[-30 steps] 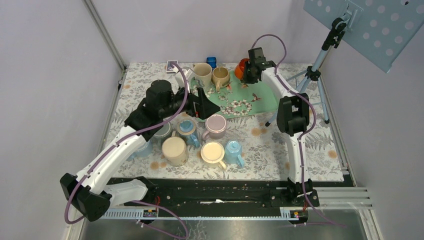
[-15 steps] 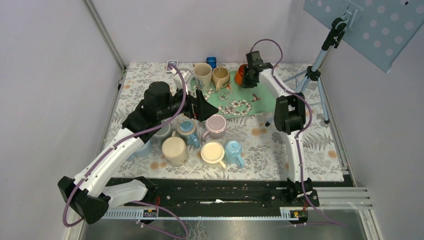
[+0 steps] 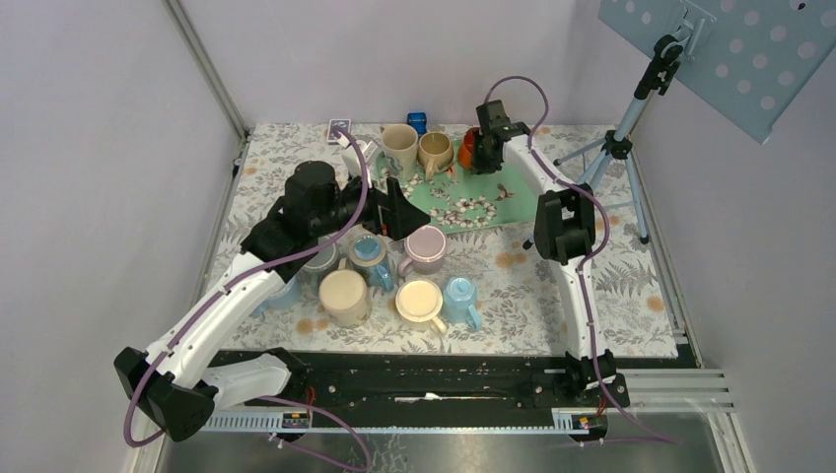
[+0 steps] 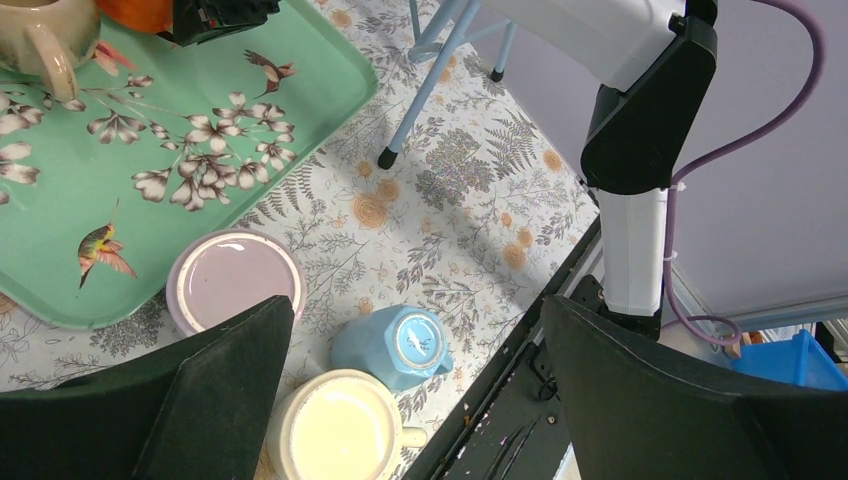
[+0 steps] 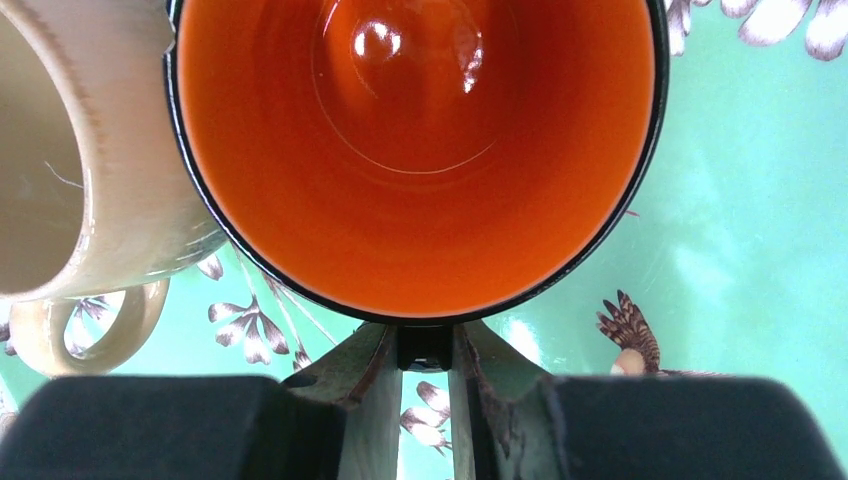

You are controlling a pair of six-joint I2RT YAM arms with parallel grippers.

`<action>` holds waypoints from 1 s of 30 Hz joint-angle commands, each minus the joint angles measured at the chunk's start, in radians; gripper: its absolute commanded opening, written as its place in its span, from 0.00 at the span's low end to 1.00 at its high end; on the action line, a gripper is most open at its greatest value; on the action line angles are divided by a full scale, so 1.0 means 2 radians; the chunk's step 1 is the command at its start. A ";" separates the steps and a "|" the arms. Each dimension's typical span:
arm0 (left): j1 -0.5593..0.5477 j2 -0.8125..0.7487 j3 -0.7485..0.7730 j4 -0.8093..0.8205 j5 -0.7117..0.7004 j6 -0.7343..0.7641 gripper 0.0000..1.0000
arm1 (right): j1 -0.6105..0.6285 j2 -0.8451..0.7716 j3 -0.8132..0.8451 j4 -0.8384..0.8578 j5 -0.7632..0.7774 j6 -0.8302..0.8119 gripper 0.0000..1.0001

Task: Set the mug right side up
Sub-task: Place the cup on the tray.

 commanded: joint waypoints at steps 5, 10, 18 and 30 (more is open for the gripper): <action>0.002 0.000 0.001 0.015 0.003 0.008 0.99 | 0.011 -0.009 0.040 0.008 0.014 -0.015 0.15; 0.002 0.000 -0.002 0.016 0.003 0.008 0.99 | 0.014 -0.005 0.047 0.010 0.014 -0.017 0.30; 0.002 0.002 -0.002 0.016 0.008 0.007 0.99 | 0.017 -0.004 0.052 0.012 0.017 -0.017 0.43; 0.003 -0.006 -0.020 0.018 0.009 -0.007 0.99 | 0.021 -0.061 0.014 0.007 0.039 -0.017 0.66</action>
